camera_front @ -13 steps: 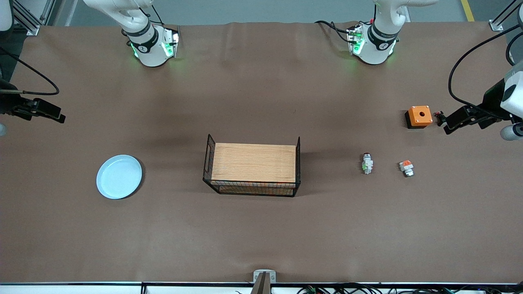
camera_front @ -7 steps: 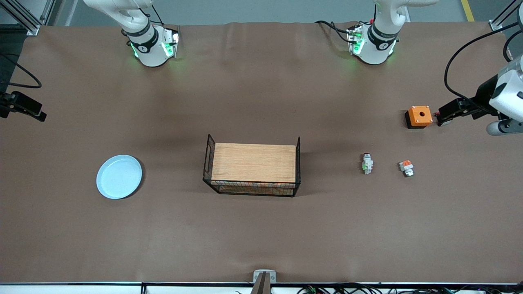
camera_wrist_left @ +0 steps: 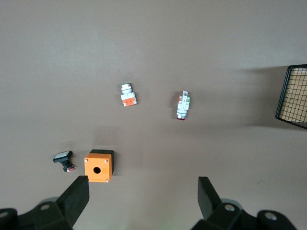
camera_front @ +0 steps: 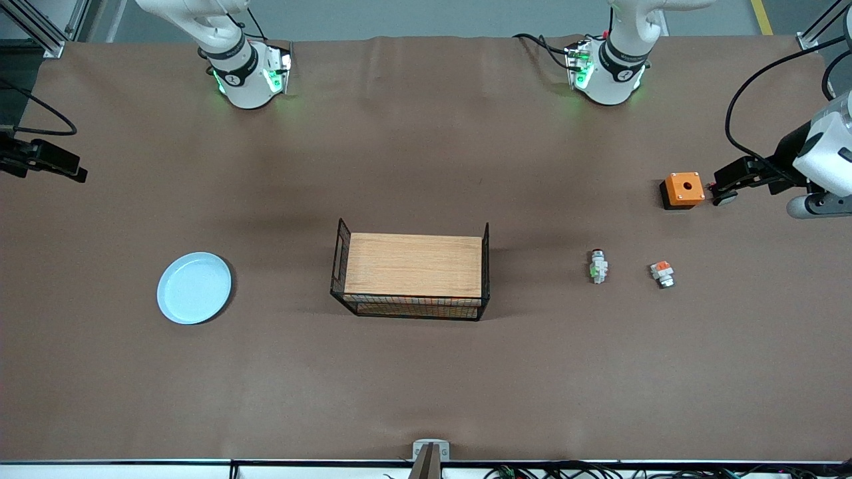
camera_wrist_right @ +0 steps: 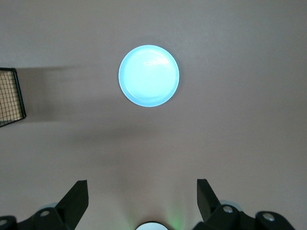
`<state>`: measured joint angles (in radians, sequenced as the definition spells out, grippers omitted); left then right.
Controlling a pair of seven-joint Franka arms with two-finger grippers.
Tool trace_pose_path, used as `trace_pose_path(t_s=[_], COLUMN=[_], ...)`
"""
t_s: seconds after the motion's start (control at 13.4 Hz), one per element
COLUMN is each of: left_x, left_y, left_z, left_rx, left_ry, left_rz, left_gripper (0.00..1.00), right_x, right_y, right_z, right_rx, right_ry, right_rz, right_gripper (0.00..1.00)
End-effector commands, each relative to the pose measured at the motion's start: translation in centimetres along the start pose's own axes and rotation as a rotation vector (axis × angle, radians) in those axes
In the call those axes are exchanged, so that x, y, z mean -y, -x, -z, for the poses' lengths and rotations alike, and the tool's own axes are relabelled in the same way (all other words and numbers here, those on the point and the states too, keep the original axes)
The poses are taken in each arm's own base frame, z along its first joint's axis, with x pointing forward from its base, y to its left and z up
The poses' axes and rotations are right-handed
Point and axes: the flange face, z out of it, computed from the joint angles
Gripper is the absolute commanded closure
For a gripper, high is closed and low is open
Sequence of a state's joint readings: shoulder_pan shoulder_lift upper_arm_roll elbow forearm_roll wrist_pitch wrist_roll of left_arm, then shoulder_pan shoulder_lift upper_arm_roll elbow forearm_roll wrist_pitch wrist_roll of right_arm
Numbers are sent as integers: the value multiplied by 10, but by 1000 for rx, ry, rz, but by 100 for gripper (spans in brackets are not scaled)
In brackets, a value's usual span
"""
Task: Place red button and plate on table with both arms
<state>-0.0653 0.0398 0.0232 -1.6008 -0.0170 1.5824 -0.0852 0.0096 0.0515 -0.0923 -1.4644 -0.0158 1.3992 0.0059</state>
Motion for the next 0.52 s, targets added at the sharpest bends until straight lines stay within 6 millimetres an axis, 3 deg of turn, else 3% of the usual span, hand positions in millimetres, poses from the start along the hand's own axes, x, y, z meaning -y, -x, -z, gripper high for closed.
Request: trace_pose_path(t_s=[0.0, 0.15, 0.45], left_x=[3, 3, 3], left_y=[2, 2, 2], left_z=[7, 8, 17], left_rx=[1, -1, -20], left_ry=[14, 9, -5], left_rz=[-13, -17, -22], left_gripper=[0, 0, 0], right_x=[-9, -6, 0], right_y=[30, 41, 38], right_z=[15, 23, 22], right_rx=[-9, -26, -29], right_ry=[-3, -3, -14], right_rz=[13, 22, 30], right_gripper=[0, 0, 0])
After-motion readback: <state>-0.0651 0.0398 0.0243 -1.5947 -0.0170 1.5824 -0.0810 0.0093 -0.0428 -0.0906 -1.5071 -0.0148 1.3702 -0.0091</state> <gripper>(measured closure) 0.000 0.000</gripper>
